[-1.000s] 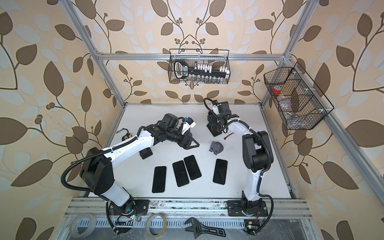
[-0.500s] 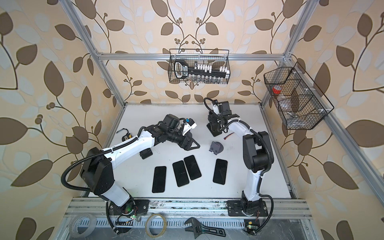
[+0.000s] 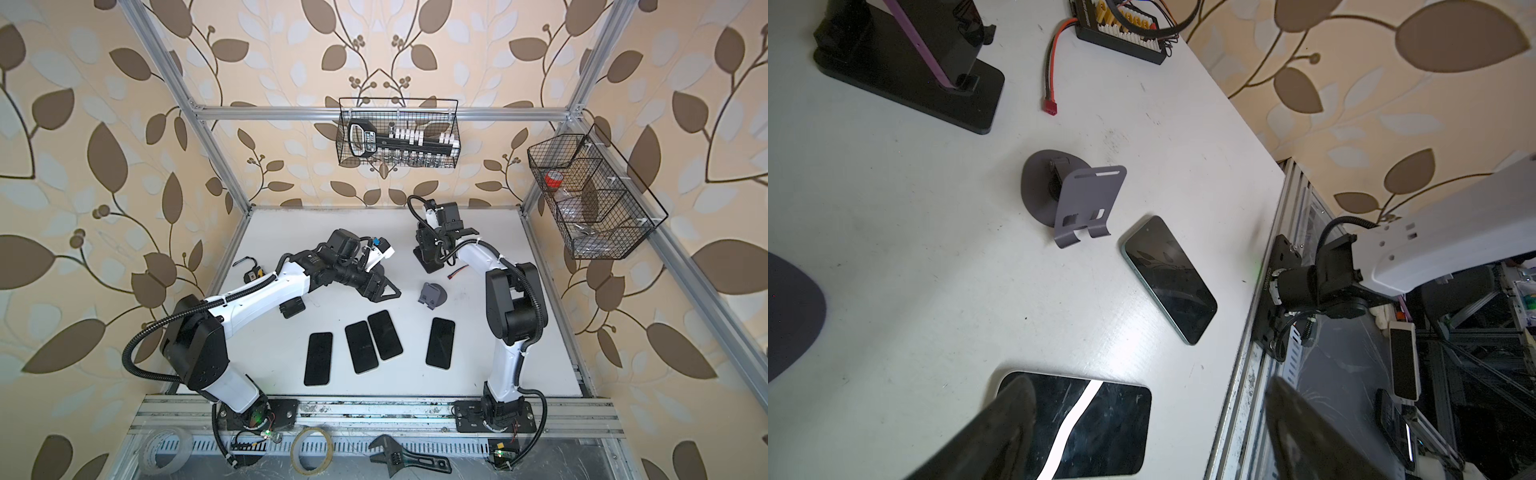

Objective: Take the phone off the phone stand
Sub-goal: 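Close the right gripper on the top edge of the purple phone, then lift the purple phone up off the black stand with the right gripper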

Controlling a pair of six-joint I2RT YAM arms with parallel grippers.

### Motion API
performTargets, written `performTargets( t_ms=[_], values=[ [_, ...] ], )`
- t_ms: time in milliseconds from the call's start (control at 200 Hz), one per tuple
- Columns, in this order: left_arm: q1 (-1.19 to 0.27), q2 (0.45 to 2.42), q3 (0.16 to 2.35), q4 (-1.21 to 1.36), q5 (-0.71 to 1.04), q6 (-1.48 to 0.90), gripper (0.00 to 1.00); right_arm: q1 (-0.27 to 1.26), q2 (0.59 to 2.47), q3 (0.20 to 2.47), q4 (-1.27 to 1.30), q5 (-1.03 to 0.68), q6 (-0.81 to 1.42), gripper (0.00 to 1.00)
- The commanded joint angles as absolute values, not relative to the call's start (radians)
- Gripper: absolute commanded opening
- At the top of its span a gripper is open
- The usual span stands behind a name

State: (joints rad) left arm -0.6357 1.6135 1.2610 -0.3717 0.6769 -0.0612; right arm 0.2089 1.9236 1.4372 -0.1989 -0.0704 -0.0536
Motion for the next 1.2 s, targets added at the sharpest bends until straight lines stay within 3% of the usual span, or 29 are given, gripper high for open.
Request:
performTargets(
  t_ms=[0,1195],
  values=[
    [-0.644,1.601,1.305,-0.374,0.683,-0.052,0.87,0.206,1.868,1.442,-0.193,-0.068,-0.067,0.68],
    [-0.653,1.552,1.305,-0.378,0.658,-0.053,0.87,0.206,1.819,1.443,-0.235,-0.097,-0.015,0.64]
  ],
)
